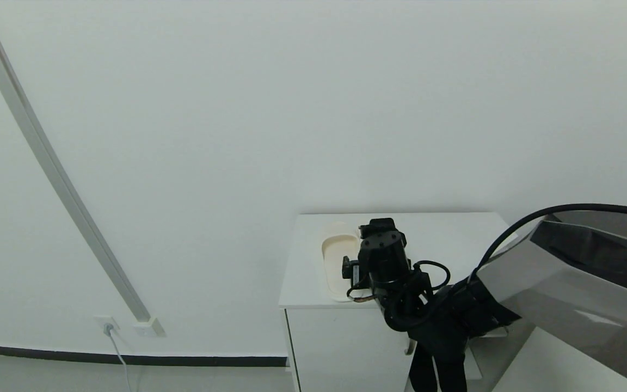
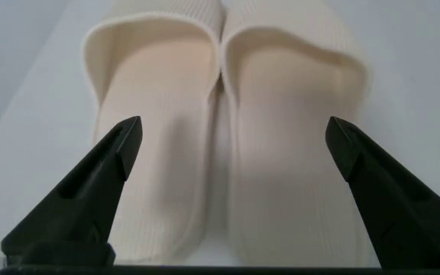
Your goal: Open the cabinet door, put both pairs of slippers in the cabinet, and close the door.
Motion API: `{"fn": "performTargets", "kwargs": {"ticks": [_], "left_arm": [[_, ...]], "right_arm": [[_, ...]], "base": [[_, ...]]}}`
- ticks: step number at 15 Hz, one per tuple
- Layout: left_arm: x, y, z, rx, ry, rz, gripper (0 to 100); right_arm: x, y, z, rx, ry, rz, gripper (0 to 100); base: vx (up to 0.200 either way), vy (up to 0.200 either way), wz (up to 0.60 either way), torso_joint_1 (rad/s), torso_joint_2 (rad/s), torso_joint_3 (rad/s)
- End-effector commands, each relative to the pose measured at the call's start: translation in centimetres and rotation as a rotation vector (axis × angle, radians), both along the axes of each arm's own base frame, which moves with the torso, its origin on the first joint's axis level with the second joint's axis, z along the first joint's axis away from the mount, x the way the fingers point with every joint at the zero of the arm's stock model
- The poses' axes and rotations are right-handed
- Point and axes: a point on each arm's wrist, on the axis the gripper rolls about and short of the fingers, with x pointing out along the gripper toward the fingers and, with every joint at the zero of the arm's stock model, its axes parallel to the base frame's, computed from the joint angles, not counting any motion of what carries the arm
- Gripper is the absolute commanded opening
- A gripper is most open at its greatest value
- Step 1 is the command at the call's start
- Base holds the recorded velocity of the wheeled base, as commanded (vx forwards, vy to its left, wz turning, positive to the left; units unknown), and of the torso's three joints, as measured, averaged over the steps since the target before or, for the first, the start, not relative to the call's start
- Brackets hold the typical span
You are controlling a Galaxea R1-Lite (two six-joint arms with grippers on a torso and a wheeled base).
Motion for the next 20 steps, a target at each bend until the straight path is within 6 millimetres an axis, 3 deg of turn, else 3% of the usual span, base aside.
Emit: {"fn": "performTargets", "kwargs": {"ticks": [1,17,18,20], "left_arm": [[0.0,0.0,0.0,0.0,0.001,0.001,0],[0.0,0.0,0.0,-0.003,0.001,0.002,0],[0.0,0.0,0.0,-0.003,0.001,0.002,0],[0.0,0.0,0.0,-0.003,0.001,0.002,0]], "right_arm": [[0.7,0.3,-0.4,-0.003,-0.005,-0.003,100],[6.8,1.4,-2.7,0.016,-0.016,-0.026,100],[6.9,1.4,-2.8,0.016,-0.016,-0.027,0],[6.9,1.4,-2.8,0.015,-0.017,-0.025,0]], "base": [[0.0,0.0,0.0,0.0,0.0,0.0],[0.0,0.0,0.0,0.0,0.0,0.0],[0.0,0.0,0.0,0.0,0.0,0.0],[0.0,0.0,0.0,0.0,0.0,0.0]]}}
